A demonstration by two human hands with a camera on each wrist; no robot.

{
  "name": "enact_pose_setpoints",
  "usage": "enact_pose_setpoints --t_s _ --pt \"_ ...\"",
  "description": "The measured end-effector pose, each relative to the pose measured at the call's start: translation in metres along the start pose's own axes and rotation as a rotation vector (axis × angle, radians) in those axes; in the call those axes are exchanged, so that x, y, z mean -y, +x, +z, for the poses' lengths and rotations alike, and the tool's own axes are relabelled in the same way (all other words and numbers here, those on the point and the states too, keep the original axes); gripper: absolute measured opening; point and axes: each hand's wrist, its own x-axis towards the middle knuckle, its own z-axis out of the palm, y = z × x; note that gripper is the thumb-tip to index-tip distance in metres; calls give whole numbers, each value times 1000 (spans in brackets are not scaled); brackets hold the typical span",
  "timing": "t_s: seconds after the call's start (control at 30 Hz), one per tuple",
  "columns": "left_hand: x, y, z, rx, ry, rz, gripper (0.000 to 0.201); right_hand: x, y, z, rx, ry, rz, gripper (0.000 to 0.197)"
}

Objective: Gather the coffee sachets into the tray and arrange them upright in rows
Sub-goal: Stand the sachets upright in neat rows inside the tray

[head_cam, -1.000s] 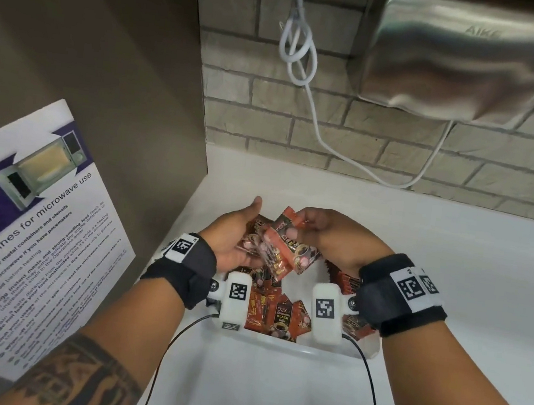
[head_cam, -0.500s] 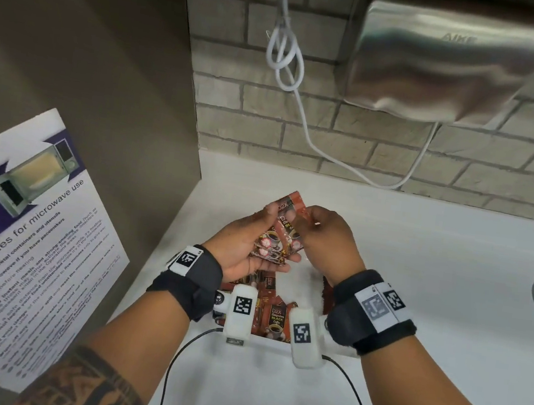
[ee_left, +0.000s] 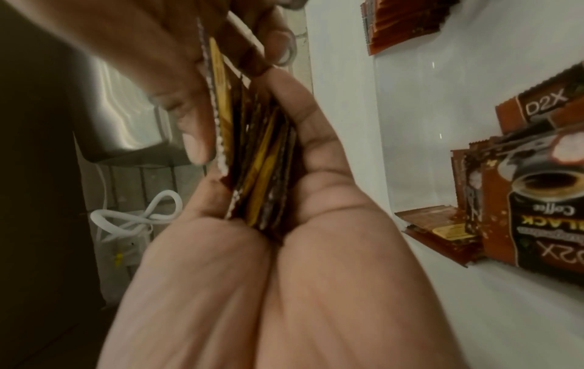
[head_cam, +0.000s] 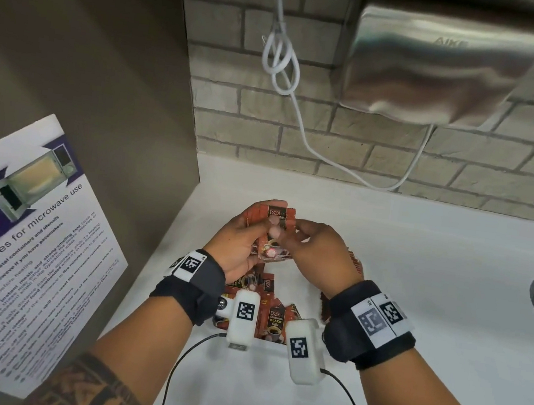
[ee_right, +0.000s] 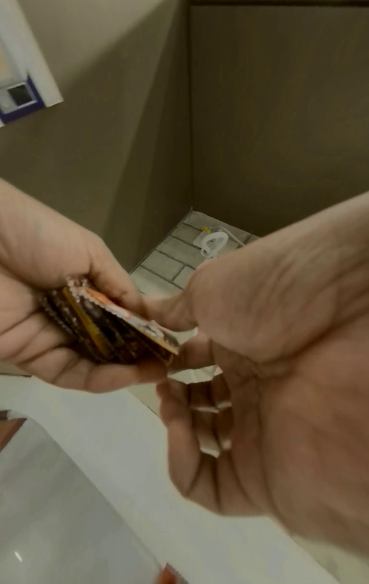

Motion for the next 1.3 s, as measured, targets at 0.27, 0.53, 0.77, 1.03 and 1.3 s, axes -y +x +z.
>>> enact_pose_setpoints --t_s 0.27,0.53,0.77,1.03,1.3 --pt "-6 -3 -9 17 -82 -24 30 -14 6 -2 -79 382 122 42" --pt "-4 -9 -9 48 0 -65 45 -11 3 -4 -33 593 205 14" --pt "1 -11 -16 96 49 -69 40 -17 2 -6 -44 617 237 17" --pt "-2 -15 -14 68 -45 -134 42 -23 0 -7 -30 625 261 19" --pt "0 -17 -11 77 213 -44 34 -22 -7 -6 63 675 243 19"
